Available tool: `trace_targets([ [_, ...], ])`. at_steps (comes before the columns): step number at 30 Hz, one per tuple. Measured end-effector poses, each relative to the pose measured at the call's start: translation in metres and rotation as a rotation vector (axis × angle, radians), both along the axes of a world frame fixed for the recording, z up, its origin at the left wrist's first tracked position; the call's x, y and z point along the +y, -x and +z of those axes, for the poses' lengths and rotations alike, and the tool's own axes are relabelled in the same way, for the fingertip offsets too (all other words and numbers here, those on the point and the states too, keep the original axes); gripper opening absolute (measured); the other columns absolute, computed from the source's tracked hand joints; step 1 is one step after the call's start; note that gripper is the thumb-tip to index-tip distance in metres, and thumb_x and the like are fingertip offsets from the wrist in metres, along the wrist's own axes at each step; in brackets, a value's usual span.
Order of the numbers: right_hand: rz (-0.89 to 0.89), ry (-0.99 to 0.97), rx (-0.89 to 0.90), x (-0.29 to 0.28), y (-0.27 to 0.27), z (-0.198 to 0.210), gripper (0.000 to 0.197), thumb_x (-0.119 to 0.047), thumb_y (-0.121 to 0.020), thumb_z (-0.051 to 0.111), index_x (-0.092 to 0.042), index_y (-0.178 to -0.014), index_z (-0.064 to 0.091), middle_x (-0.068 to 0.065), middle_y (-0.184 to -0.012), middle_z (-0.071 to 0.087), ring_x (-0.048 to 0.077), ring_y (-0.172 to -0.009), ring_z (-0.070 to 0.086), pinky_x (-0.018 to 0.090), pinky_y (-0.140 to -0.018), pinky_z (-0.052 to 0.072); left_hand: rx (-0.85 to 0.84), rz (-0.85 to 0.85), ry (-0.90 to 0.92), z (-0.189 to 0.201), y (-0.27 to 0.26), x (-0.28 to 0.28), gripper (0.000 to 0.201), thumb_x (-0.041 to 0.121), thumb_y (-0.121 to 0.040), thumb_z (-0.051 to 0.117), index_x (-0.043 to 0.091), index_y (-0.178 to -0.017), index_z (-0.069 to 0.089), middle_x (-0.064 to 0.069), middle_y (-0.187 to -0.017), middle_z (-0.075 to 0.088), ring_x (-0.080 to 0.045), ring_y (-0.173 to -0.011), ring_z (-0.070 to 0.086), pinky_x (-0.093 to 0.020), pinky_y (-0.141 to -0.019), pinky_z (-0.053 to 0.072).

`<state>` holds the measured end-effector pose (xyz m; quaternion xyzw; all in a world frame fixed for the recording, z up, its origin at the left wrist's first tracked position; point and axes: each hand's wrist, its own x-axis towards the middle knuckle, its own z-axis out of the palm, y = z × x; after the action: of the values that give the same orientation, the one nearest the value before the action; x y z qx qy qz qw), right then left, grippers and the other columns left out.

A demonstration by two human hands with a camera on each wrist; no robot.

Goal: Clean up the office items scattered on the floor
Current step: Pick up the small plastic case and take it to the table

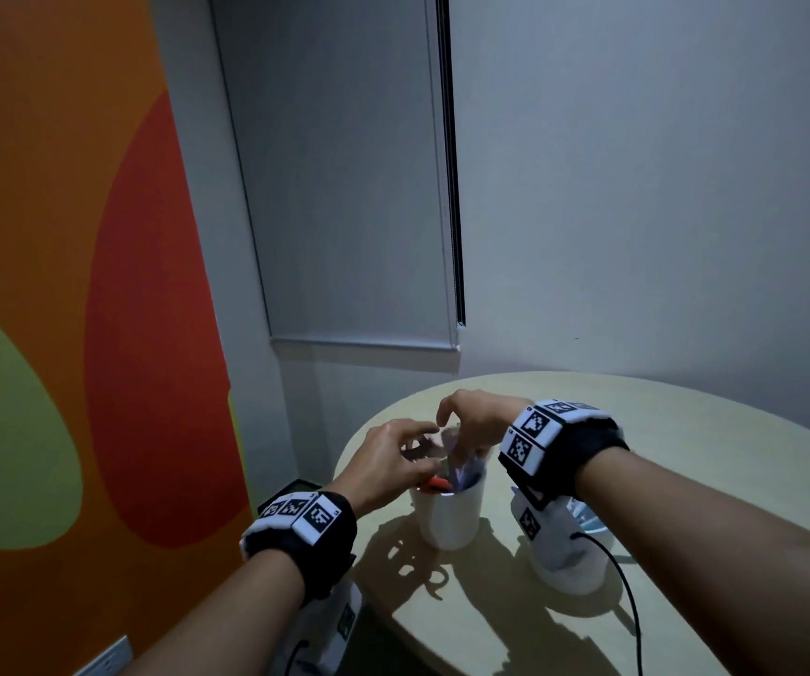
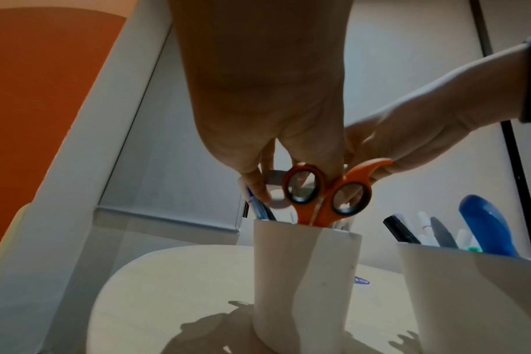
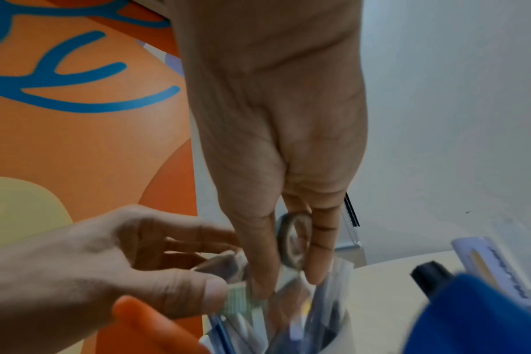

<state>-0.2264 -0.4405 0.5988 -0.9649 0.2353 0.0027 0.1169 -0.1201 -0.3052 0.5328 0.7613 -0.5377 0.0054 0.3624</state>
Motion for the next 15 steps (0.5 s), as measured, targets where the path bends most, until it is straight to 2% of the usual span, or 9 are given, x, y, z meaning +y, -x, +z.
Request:
trace_targets([
  [2,0.003,0.015,0.026,-0.002,-0.005,0.002,0.062,-0.02,-0.068,0.082,-0.023,-0.125,0.058,0.001,-0.108,0.068,0.023,-0.098,0.068,0.043,-0.089,0.057,0.014,-0.011,-0.05,0.002,-0.002,-0.004,0.059,0.04,-0.075,0.076,0.033,-0.131,0.06,0.011,-0.13,0.063,-0.005,-0.114,0.058,-0.032,-0.1,0.049],
  [4,0.01,0.027,0.043,-0.004,-0.007,0.004,0.05,-0.021,-0.067,0.081,-0.02,-0.114,0.064,0.001,-0.096,0.072,0.024,-0.092,0.071,0.044,-0.086,0.058,0.007,-0.013,-0.078,0.003,-0.004,-0.009,0.061,0.046,-0.073,0.077,0.035,-0.131,0.06,0.014,-0.134,0.06,-0.005,-0.122,0.054,-0.034,-0.104,0.046],
  [6,0.014,0.044,0.037,-0.003,-0.006,0.006,0.042,-0.024,-0.065,0.081,-0.018,-0.105,0.069,0.003,-0.092,0.074,0.026,-0.092,0.071,0.044,-0.085,0.059,0.014,-0.006,-0.071,0.002,-0.004,-0.011,0.054,0.048,-0.073,0.076,0.035,-0.124,0.064,0.015,-0.129,0.063,-0.004,-0.118,0.056,-0.035,-0.1,0.049],
  [8,0.018,0.023,0.018,-0.002,-0.005,0.008,0.04,-0.022,-0.068,0.082,-0.014,-0.106,0.071,0.008,-0.097,0.074,0.025,-0.092,0.07,0.035,-0.082,0.058,0.069,-0.01,-0.041,0.002,-0.003,-0.01,0.044,0.047,-0.076,0.074,0.033,-0.117,0.069,0.015,-0.122,0.067,-0.004,-0.108,0.063,-0.035,-0.094,0.054],
  [10,0.015,-0.01,-0.017,-0.002,-0.003,0.009,0.043,-0.021,-0.069,0.085,-0.01,-0.108,0.069,0.01,-0.097,0.073,0.019,-0.08,0.067,0.026,-0.068,0.051,0.146,-0.019,0.033,0.004,-0.001,-0.006,0.03,0.038,-0.083,0.07,0.029,-0.111,0.071,0.012,-0.115,0.069,-0.005,-0.093,0.069,-0.031,-0.085,0.058],
  [11,0.011,-0.025,-0.043,-0.002,-0.001,0.01,0.043,-0.02,-0.069,0.085,-0.009,-0.107,0.068,0.009,-0.094,0.072,0.016,-0.074,0.066,0.025,-0.063,0.051,0.136,-0.004,0.076,0.006,-0.001,-0.003,0.023,0.031,-0.087,0.067,0.027,-0.109,0.073,0.01,-0.114,0.07,-0.004,-0.092,0.069,-0.027,-0.085,0.056],
  [13,0.009,-0.048,-0.099,-0.002,0.001,0.012,0.037,-0.016,-0.072,0.083,-0.007,-0.106,0.069,0.009,-0.09,0.073,0.015,-0.069,0.067,0.027,-0.061,0.055,0.079,0.045,0.164,0.01,-0.005,0.004,0.02,0.019,-0.09,0.061,0.024,-0.104,0.074,0.008,-0.111,0.072,-0.003,-0.103,0.065,-0.024,-0.09,0.05],
  [15,0.009,-0.057,-0.151,0.002,0.004,0.016,0.03,-0.013,-0.077,0.079,-0.005,-0.104,0.07,0.01,-0.087,0.073,0.018,-0.066,0.068,0.025,-0.056,0.055,0.08,0.074,0.221,0.014,-0.009,0.015,0.023,0.014,-0.09,0.058,0.023,-0.102,0.075,0.006,-0.109,0.071,-0.003,-0.106,0.063,-0.025,-0.092,0.049],
])
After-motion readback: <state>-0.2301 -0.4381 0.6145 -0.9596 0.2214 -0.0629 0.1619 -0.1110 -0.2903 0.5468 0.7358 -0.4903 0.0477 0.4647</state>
